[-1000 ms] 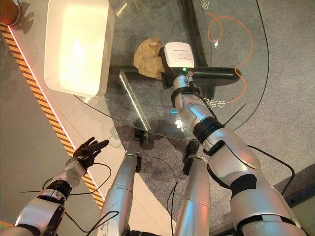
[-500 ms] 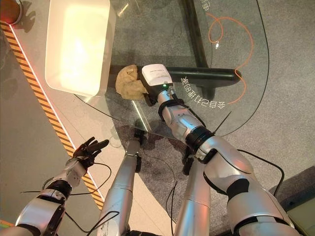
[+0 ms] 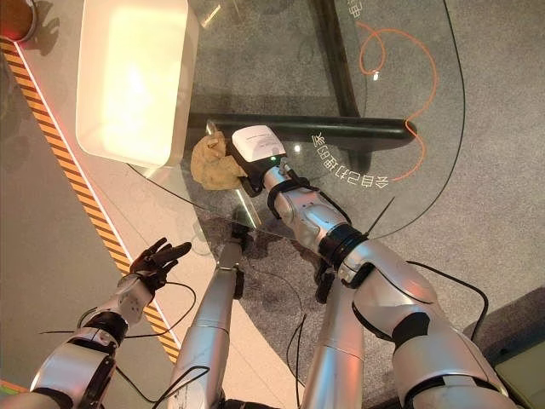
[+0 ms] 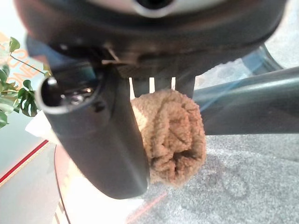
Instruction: Wipe the table with a cloth and put it in the basket.
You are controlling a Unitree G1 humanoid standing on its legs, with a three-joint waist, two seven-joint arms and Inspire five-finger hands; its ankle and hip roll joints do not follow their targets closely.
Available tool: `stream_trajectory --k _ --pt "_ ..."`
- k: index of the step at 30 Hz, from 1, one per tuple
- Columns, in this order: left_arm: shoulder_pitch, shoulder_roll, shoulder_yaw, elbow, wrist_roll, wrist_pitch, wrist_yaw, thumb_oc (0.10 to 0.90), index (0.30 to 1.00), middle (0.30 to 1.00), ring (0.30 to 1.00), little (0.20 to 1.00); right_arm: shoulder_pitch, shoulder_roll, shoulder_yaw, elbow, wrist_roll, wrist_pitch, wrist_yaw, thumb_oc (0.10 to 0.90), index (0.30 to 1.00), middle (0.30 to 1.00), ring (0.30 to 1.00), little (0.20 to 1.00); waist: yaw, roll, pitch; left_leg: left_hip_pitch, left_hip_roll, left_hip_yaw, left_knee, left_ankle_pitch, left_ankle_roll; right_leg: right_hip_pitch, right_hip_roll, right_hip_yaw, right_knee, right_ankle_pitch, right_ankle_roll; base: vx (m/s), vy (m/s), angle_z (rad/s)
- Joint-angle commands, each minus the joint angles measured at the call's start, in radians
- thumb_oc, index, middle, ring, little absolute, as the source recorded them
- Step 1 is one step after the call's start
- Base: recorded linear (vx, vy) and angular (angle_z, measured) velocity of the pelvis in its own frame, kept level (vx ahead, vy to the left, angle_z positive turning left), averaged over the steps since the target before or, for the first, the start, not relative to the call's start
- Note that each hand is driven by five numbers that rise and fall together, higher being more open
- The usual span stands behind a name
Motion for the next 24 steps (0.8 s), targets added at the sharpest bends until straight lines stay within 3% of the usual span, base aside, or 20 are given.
stream_trajectory --k 1,8,10,18,24 --pt "-0.017 0.03 -0.021 0.037 0.022 -0.051 0.031 0.8 0.9 0.9 0.9 0.9 -0.026 0.123 0.021 -0.107 -0.015 -0.086 -0.024 0.1 0.3 0.3 0.3 0.2 0.006 -0.008 -0.014 -0.006 -0.122 0.103 0.122 -0.13 0.138 0.031 0.043 -0.032 -0.25 0.186 0.015 0.0 0.0 0.0" --pt "-0.033 0.036 -0.013 0.023 0.014 -0.105 0.072 0.8 0.9 0.9 0.9 0.9 -0.019 0.114 -0.017 -0.115 0.072 -0.03 -0.113 0.1 0.3 0.3 0.3 0.2 -0.001 -0.012 -0.014 -0.003 -0.12 0.105 0.121 -0.129 0.137 0.033 0.045 -0.028 -0.255 0.189 0.013 0.0 0.0 0.0" --pt "-0.041 0.043 -0.002 0.019 0.02 -0.149 0.117 0.8 0.9 0.9 0.9 0.9 -0.019 0.11 -0.037 -0.11 0.107 -0.018 -0.164 0.1 0.3 0.3 0.3 0.2 -0.003 -0.015 -0.014 -0.003 -0.118 0.105 0.121 -0.13 0.136 0.034 0.045 -0.026 -0.255 0.19 0.013 0.0 0.0 0.0" --pt "-0.074 0.064 0.087 -0.089 0.069 -0.36 0.429 0.8 0.9 0.9 0.9 0.9 -0.024 0.093 -0.189 -0.146 0.219 0.003 -0.382 0.1 0.3 0.3 0.3 0.2 -0.001 -0.039 -0.014 -0.002 -0.117 0.094 0.124 -0.136 0.135 0.038 0.056 -0.024 -0.257 0.19 0.015 0.0 -0.015 0.0" --pt "-0.063 0.064 0.155 -0.201 0.131 -0.484 0.636 0.8 0.9 0.9 0.9 0.9 0.002 0.067 -0.312 -0.243 0.264 0.018 -0.505 0.1 0.3 0.3 0.3 0.2 0.003 -0.058 -0.014 -0.005 -0.121 0.08 0.123 -0.139 0.137 0.041 0.062 -0.03 -0.261 0.188 0.015 -0.01 -0.031 -0.01"
